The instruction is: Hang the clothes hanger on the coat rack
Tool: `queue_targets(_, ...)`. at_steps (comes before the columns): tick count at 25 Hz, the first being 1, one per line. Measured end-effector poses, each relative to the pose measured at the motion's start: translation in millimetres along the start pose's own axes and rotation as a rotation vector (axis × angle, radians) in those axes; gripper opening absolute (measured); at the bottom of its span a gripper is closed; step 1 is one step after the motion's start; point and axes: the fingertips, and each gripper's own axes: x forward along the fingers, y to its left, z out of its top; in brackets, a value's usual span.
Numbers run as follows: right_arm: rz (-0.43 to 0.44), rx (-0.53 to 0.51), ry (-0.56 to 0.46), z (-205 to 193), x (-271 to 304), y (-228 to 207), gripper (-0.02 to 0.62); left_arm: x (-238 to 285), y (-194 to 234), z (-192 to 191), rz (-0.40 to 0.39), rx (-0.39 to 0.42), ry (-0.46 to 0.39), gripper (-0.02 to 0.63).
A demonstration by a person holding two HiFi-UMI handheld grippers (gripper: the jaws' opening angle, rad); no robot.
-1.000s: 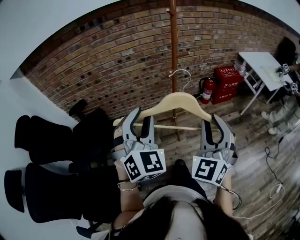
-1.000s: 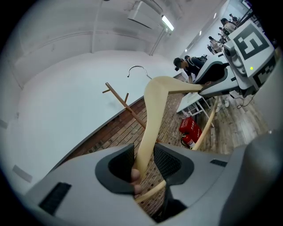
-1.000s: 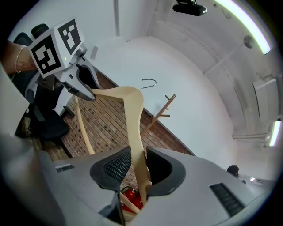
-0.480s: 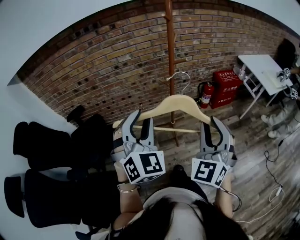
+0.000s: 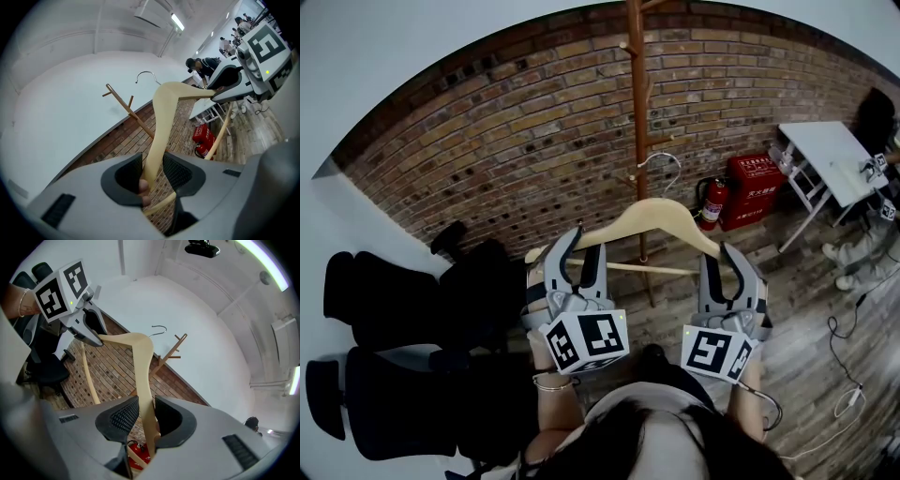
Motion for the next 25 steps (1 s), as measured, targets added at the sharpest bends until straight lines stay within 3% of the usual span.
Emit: queue_targets(25, 0.012, -0.020, -0.031, -15, 98, -23, 0.120, 96, 10, 2, 0.020, -0.014, 0.024, 0.140)
